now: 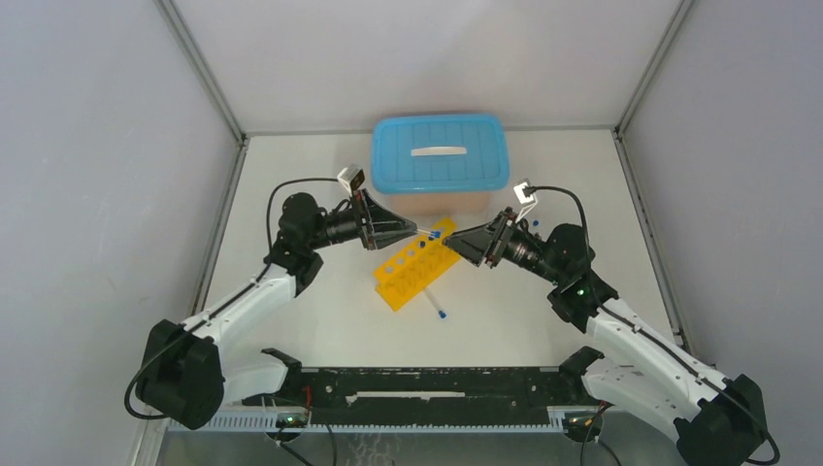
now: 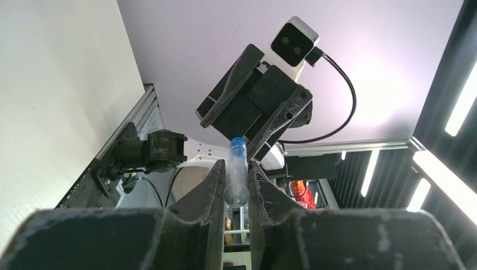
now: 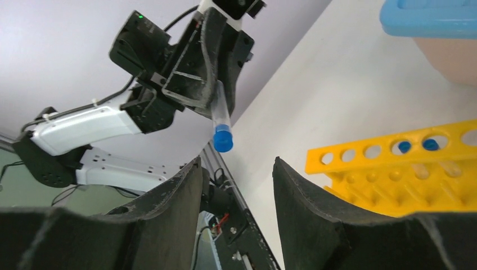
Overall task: Organize the chemistry lab equipment
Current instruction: Pick up the test tube at the center of the board.
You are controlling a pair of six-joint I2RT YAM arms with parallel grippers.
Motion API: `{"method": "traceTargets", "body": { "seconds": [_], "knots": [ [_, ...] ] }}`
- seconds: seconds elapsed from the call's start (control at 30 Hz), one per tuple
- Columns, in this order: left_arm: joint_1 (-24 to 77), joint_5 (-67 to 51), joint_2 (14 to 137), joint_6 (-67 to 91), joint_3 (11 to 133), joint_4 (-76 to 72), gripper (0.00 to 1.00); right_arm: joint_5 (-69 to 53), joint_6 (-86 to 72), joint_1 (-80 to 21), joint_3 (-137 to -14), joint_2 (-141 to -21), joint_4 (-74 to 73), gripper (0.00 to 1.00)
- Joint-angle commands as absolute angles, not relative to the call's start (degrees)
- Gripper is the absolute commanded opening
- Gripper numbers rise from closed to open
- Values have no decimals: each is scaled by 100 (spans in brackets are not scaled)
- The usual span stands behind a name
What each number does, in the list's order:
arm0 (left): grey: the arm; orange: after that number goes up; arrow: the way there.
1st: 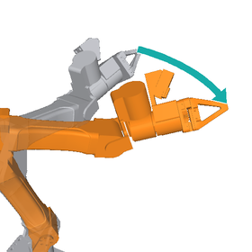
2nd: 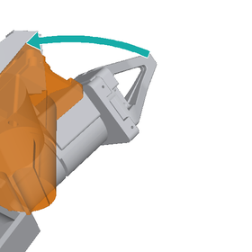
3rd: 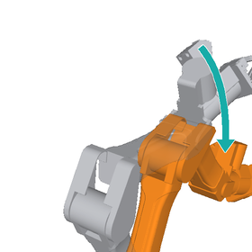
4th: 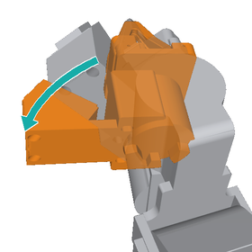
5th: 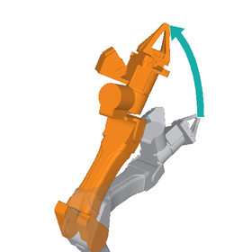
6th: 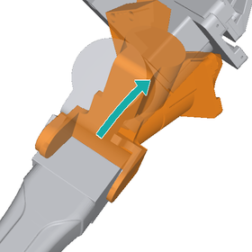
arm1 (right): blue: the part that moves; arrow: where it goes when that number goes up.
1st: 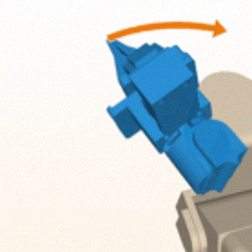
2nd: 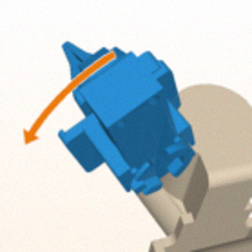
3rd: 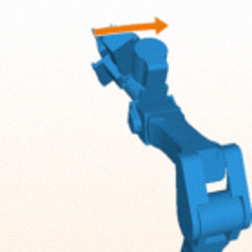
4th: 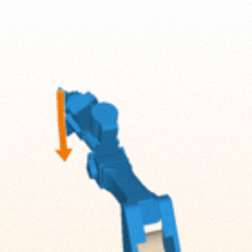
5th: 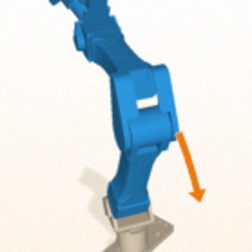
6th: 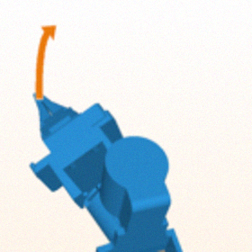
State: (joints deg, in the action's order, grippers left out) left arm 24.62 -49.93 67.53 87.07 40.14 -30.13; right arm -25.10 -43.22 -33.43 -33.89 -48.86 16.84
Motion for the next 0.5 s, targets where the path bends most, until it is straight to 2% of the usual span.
{"method": "traceTargets", "body": {
  "seconds": [0.0, 0.47],
  "knots": [
    [2435, -4965, 6772, 8938, 3894, -3584, 11, -2783, -4771, -3311, -3428, -4964, 2600, 57],
    [2443, -4966, 6829, 9012, 3831, -3743, 11, -2939, -4917, -3257, -3428, -5164, 2813, 56]
  ]
}}
